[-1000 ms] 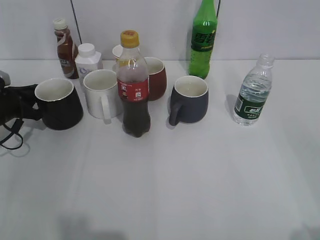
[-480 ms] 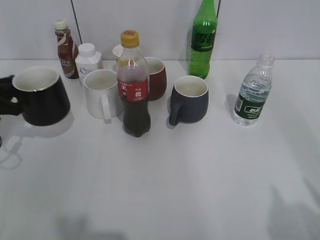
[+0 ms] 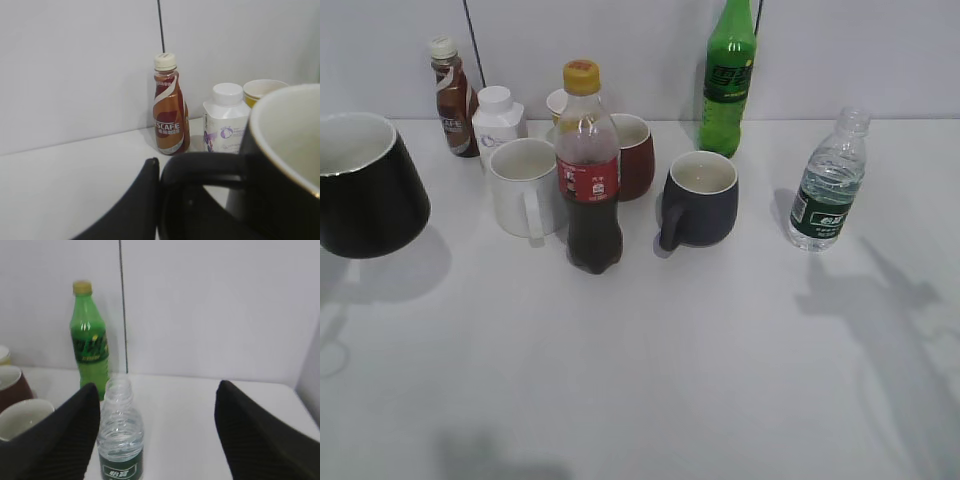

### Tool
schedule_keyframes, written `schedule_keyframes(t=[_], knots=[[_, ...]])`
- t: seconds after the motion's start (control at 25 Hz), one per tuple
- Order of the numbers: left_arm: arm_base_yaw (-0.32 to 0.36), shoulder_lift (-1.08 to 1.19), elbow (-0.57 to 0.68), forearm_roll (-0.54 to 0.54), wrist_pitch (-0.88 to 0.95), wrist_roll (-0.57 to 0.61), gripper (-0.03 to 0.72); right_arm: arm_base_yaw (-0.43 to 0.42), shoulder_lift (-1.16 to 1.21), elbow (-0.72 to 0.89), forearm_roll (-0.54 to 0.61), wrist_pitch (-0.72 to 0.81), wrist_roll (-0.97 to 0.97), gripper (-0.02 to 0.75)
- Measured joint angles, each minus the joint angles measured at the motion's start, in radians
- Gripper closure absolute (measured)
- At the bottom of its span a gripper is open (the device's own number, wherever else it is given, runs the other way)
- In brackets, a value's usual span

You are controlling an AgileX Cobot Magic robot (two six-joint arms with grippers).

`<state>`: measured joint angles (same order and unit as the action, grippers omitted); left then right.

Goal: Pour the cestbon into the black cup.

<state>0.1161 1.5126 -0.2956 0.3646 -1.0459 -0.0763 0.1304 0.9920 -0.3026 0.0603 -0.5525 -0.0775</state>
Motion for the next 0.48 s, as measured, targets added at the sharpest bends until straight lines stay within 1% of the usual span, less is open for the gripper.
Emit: schedule_keyframes(t=[0.12, 0.24, 0.32, 0.44, 0.48], knots=[[-0.055, -0.043, 0.001, -0.051, 0.046, -0.002, 0.640, 0.000, 0.235, 0.000, -0.123, -0.197, 0.078, 0.188], [-0.109, -0.084, 0.001, -0.062, 0.093, -0.003, 0.640, 0.000, 0.460, 0.000, -0.157, -0.330, 0.093, 0.188], [-0.141, -0.112, 0.001, -0.089, 0.145, -0.003, 0.640, 0.000, 0.573, 0.000, -0.167, -0.412, 0.095, 0.188], [-0.184, -0.163, 0.002, -0.222, 0.219, 0.004, 0.640, 0.000, 0.724, 0.005, -0.176, -0.577, 0.097, 0.188], [-0.191, -0.178, 0.002, -0.267, 0.234, 0.012, 0.640, 0.000, 0.771, 0.005, -0.177, -0.606, 0.097, 0.188]])
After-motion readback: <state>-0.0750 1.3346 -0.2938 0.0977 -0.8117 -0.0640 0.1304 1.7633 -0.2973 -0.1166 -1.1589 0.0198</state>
